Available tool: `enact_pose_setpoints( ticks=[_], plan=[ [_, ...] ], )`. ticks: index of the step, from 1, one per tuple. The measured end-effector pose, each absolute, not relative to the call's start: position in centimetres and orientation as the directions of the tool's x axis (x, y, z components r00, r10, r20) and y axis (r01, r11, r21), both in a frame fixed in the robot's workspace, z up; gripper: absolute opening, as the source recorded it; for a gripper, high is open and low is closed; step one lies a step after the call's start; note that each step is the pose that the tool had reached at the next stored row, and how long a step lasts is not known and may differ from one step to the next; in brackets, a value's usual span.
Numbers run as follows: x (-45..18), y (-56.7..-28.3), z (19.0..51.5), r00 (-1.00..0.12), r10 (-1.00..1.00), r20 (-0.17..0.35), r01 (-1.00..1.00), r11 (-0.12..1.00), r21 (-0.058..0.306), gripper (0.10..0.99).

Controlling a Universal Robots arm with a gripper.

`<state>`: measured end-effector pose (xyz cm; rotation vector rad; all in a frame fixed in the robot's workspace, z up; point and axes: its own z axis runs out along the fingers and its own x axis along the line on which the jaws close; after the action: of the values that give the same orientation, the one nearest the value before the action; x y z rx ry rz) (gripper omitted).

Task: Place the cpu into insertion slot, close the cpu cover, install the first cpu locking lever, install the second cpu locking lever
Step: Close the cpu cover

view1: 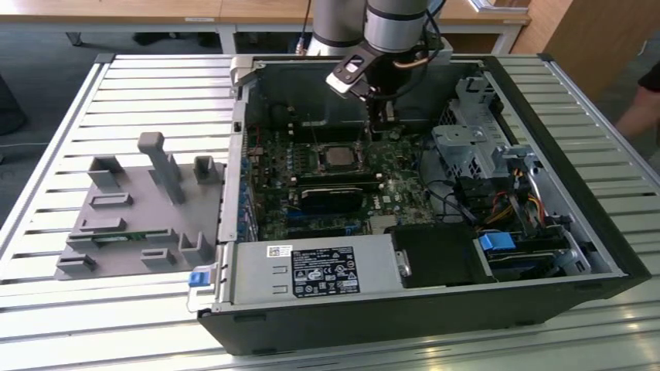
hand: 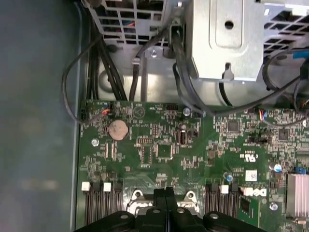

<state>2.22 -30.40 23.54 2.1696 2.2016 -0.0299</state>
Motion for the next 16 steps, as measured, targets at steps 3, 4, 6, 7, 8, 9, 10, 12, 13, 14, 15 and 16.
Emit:
enact_pose_setpoints(
  ticks=[3,4,6,7,8,9,10,12,13,14,15,16],
  plan=[
    [1.7,-30.4,23.5,-0.014,0.999,-0.05,1.0,0.015,0.022,0.122],
    [1.6,-30.4,23.5,-0.014,0.999,-0.05,1.0,0.015,0.022,0.122],
    [1.2,-30.4,23.5,-0.014,0.999,-0.049,1.0,0.015,0.022,0.122],
    [1.1,-30.4,23.5,-0.014,0.999,-0.049,1.0,0.015,0.022,0.122],
    [0.9,-30.4,23.5,-0.014,0.999,-0.05,1.0,0.015,0.022,0.122],
    [0.7,-30.4,23.5,-0.014,0.999,-0.05,1.0,0.015,0.022,0.122],
    [0.6,-30.4,23.4,-0.014,0.999,-0.05,1.0,0.015,0.022,0.122],
    [0.3,-30.4,23.4,-0.014,0.999,-0.05,1.0,0.015,0.022,0.122],
    [0.2,-30.4,23.4,-0.014,0.999,-0.05,1.0,0.015,0.022,0.122],
    [0.0,-30.4,23.4,-0.014,0.999,-0.05,1.0,0.015,0.022,0.122],
    [-0.1,-30.4,23.4,-0.014,0.999,-0.05,1.0,0.015,0.022,0.122],
    [-0.2,-30.4,23.3,-0.014,0.999,-0.05,1.0,0.015,0.022,0.122]
  ],
)
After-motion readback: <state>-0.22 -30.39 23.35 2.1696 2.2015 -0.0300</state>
